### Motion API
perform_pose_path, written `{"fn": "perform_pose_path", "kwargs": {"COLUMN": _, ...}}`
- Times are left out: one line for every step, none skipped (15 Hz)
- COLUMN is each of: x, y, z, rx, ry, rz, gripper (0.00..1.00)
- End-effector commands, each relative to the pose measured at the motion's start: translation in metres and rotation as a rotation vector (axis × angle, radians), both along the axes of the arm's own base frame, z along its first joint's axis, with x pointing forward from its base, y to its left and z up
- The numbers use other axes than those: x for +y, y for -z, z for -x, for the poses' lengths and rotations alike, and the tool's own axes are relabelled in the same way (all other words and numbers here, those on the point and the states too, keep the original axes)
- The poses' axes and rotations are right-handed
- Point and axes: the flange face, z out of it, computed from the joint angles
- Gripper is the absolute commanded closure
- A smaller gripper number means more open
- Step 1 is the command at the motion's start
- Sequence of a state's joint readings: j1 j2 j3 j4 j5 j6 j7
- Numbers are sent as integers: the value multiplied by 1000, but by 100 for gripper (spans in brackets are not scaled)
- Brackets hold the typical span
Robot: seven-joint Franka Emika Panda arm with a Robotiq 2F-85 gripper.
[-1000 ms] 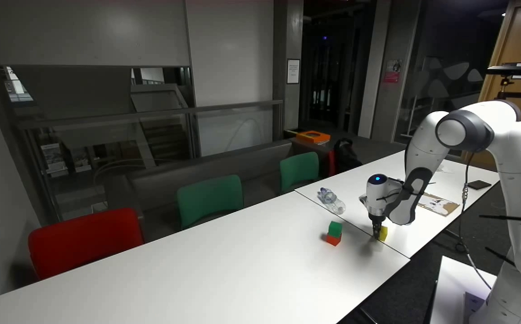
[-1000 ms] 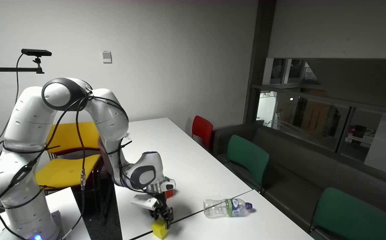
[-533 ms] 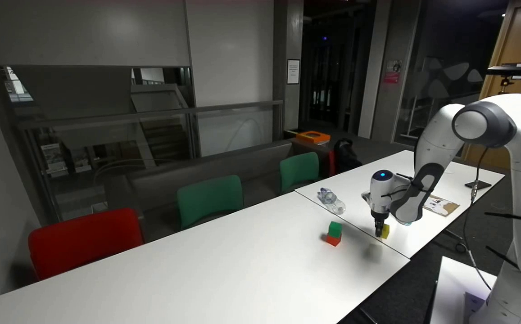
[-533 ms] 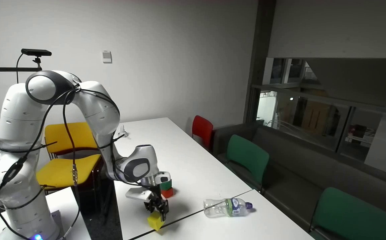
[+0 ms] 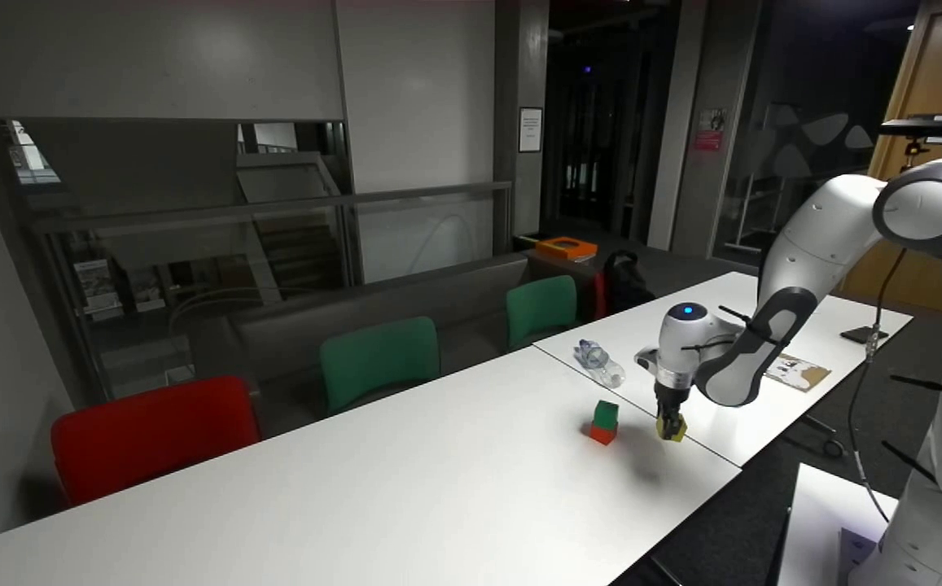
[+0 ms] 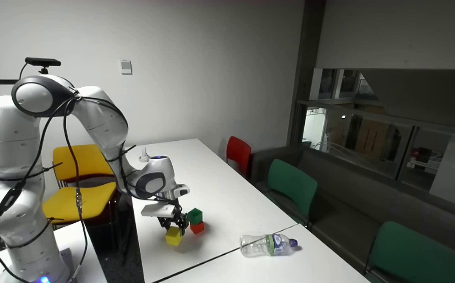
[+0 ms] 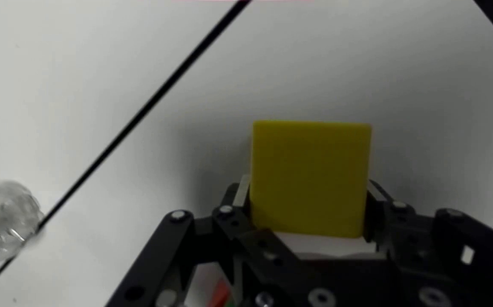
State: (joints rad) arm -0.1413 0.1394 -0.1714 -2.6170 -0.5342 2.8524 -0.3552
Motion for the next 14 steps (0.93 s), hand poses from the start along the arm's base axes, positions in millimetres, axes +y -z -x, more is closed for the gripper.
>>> {"fn": "perform_pose_path", "kwargs": {"x": 25, "y": -15, "z": -1, "rx": 20, "ry": -87, "rz": -52, "gripper": 67}}
{"fn": "perform_pose_path", "kwargs": {"x": 26, "y": -19, "z": -6, "rx": 23, "ry": -53, "rz": -47, "gripper": 67}}
{"fn": "perform_pose_path", "kwargs": {"x": 26, "y": -4, "z": -6, "rx": 20, "ry": -46, "rz": -46, "gripper": 42}}
{"fn": "perform_pose_path", "kwargs": {"x": 29, "y": -7, "z": -8, "rx": 23, "ry": -46, "rz": -47, "gripper": 42}}
{"fn": "perform_pose_path", "kwargs": {"x": 30, "y": -8, "z": -8, "rx": 24, "ry": -46, "rz": -46, "gripper": 42}}
{"fn": "perform_pose_path", "kwargs": {"x": 30, "y": -9, "z": -9, "rx": 23, "ry": -45, "rz": -46, "gripper": 42}}
{"fn": "perform_pose_path", "kwargs": {"x": 30, "y": -9, "z": -9, "rx": 23, "ry": -45, "rz": -46, "gripper": 42}}
{"fn": "perform_pose_path", "kwargs": {"x": 30, "y": -9, "z": -8, "rx": 23, "ry": -45, "rz": -46, "gripper": 42}}
{"fn": "perform_pose_path", "kwargs": {"x": 30, "y": -9, "z": -8, "rx": 23, "ry": -45, "rz": -46, "gripper": 42}}
{"fn": "perform_pose_path", "kwargs": {"x": 30, "y": -9, "z": -8, "rx": 23, "ry": -45, "rz": -46, "gripper": 42}}
{"fn": "perform_pose_path", "kwargs": {"x": 30, "y": -9, "z": -8, "rx": 23, "ry": -45, "rz": -46, "gripper": 67}}
{"fn": "perform_pose_path", "kwargs": {"x": 31, "y": -12, "z": -12, "rx": 14, "ry": -38, "rz": -48, "gripper": 67}}
{"fn": "perform_pose_path", "kwargs": {"x": 33, "y": -17, "z": -16, "rx": 3, "ry": -29, "rz": -50, "gripper": 67}}
{"fn": "perform_pose_path", "kwargs": {"x": 35, "y": -22, "z": -19, "rx": -5, "ry": -28, "rz": -52, "gripper": 67}}
